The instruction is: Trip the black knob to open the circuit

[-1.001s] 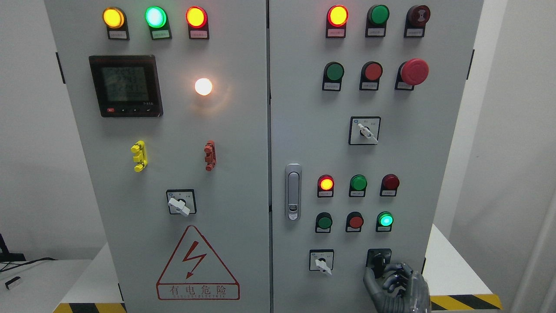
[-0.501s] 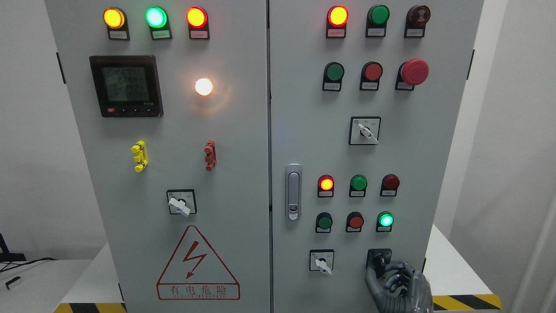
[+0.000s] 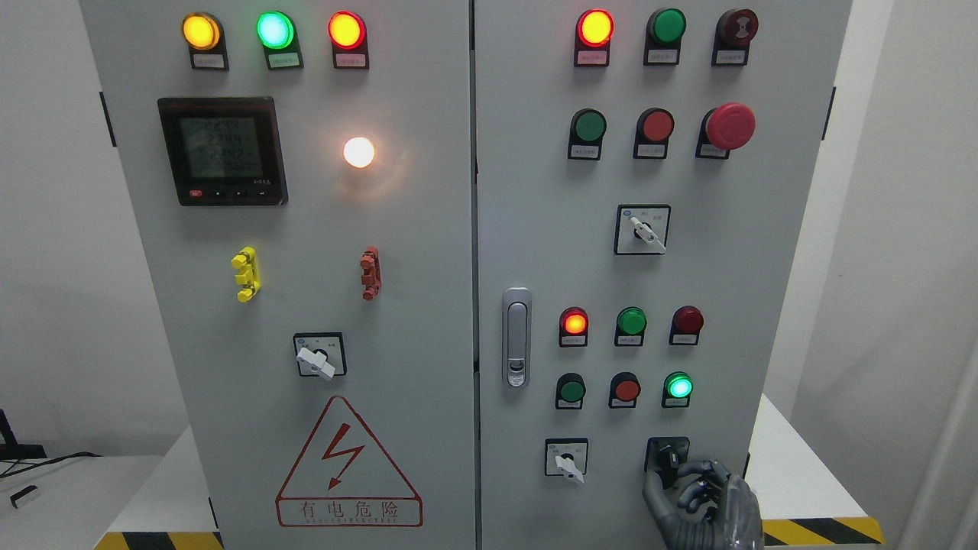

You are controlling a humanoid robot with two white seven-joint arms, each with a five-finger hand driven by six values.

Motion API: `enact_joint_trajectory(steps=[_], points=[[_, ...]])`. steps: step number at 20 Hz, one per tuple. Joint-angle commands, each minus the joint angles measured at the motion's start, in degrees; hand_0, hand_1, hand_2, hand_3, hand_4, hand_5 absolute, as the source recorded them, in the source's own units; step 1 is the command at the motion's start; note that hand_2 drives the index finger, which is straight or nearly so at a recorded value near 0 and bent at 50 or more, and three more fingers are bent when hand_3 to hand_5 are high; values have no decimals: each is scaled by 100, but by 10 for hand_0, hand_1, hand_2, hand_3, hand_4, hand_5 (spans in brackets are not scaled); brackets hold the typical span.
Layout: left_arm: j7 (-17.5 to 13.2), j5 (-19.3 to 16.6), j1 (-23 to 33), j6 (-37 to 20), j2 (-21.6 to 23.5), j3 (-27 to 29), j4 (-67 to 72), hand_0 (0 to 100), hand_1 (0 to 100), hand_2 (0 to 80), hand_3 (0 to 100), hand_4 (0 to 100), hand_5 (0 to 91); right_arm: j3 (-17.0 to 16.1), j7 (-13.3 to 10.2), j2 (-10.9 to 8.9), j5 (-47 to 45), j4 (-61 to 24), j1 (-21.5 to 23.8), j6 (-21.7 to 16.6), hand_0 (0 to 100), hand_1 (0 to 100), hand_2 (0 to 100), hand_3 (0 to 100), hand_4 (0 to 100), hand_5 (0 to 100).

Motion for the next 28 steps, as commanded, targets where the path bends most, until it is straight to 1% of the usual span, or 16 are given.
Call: enact_joint_trajectory(steps=[1, 8, 12, 25, 28], points=[[-2, -176, 0, 3, 4, 0, -4, 120, 389, 0, 0, 0, 0, -9, 3, -18, 35, 0, 10, -4, 255, 788, 486, 829, 852, 974], [-2, -176, 0, 3, 4, 0, -4, 120, 389, 0, 0, 0, 0, -9, 3, -27, 35, 0, 45, -13, 263, 798, 466, 811, 840, 971], [-2, -176, 0, 3, 4, 0, 5, 120, 389, 0, 0, 0, 0, -62, 3, -36, 26, -9, 45, -30, 267, 801, 461, 806, 836, 970], [-2, -176, 0, 3, 4, 0, -4, 120, 389, 0, 0, 0, 0, -106, -15, -36, 17, -26, 89, -101, 268, 799, 461, 802, 835, 969], [-2, -176, 0, 3, -4, 0, 5, 120, 389, 0, 0, 0, 0, -115, -6, -45, 17, -26, 89, -109, 268, 799, 441, 801, 835, 968]])
